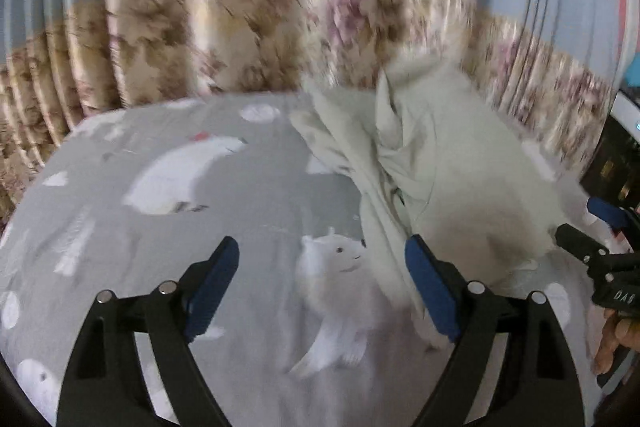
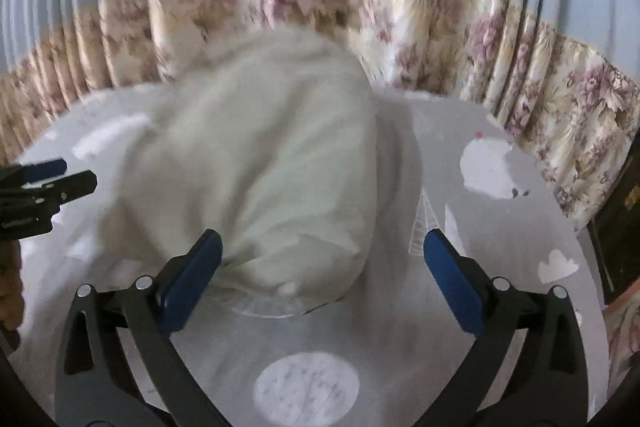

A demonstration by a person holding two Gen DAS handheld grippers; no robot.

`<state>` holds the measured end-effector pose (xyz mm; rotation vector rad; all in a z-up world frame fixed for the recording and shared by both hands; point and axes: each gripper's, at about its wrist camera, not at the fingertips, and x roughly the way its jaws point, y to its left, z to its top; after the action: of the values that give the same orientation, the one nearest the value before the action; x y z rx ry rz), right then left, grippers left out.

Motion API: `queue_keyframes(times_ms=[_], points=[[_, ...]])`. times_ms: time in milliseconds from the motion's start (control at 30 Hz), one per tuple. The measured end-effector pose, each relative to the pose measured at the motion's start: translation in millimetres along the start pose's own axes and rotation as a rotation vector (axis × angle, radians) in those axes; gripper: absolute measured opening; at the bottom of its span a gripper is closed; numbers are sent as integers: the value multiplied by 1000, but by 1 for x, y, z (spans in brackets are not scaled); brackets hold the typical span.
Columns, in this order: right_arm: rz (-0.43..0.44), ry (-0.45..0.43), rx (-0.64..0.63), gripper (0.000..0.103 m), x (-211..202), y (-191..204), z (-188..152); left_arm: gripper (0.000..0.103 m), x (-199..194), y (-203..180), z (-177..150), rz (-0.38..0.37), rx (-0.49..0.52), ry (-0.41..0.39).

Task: Fold large clothes

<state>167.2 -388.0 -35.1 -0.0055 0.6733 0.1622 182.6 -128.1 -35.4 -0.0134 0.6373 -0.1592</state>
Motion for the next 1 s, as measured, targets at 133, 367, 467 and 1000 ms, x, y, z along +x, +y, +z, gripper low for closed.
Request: queue_keyframes(times_ms=[133,367,467,1000], points=[[31,10,-40,100,-40,24,-8,91,-50,15,-25,20,9,-41],[65,-71,-12,100,-87,63,-43,99,-114,58,-80,178,-59,-154],[70,-100,16,100,-96,72,-52,99,-122,78,-90,229,-84,-172],[39,-130,18,100,-106,75,-60,101,-140,85,-98,244,-98,-187]])
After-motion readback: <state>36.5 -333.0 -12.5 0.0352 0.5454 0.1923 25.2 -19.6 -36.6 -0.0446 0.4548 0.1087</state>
